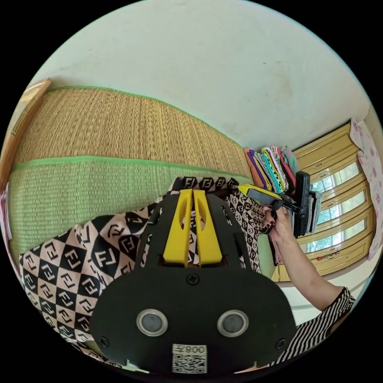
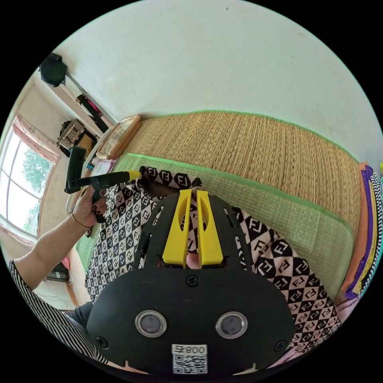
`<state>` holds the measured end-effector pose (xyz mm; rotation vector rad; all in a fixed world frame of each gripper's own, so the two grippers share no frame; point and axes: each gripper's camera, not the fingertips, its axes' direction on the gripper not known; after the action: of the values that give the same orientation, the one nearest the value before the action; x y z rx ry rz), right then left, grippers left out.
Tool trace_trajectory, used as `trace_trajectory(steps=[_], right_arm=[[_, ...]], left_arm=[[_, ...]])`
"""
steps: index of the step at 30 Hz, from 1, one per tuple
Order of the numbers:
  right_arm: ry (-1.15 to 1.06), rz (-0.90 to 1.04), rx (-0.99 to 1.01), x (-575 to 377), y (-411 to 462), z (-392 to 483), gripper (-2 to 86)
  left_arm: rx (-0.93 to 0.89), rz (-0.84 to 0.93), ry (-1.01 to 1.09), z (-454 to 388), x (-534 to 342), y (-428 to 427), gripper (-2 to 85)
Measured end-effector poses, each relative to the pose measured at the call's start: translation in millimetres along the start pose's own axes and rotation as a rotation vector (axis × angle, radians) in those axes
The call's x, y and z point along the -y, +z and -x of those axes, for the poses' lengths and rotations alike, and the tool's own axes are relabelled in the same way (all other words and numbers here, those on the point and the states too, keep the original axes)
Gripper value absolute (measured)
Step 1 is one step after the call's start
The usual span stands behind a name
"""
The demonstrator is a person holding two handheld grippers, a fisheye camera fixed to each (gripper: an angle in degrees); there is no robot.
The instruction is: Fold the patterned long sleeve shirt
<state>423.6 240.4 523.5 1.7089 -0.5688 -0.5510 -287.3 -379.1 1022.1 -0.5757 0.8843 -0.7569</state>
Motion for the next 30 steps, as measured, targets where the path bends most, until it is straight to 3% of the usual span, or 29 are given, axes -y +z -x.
trace_trajectory(steps=[6,9,13,19,26,30], right_arm=[[-0.085,-0.146,0.009,-20,-39,32,1.2],[-0.115,-0.071,-0.078,-40,-8,45,0.4],[-0.041,0.12,-0.101,-33,54,29,0.0],[0.017,0.093,-0.075,-34,45,21,0.0],[-0.003,-0.031,0.01,-117,-40,29,0.6],[0.005,-0.018,0.082,-171,-69,42,1.8]], left_arm=[[-0.091,-0.13,0.013,0,-11,-13,0.8],[-0.104,-0.079,0.041,-4,-28,-2,0.5],[0.076,0.051,0.006,0,-31,22,0.3],[0.085,0.053,-0.008,-2,-36,18,0.2],[-0.049,-0.012,-0.008,-9,-143,-47,2.0],[0.036,-0.087,-0.146,4,-214,-102,4.3]])
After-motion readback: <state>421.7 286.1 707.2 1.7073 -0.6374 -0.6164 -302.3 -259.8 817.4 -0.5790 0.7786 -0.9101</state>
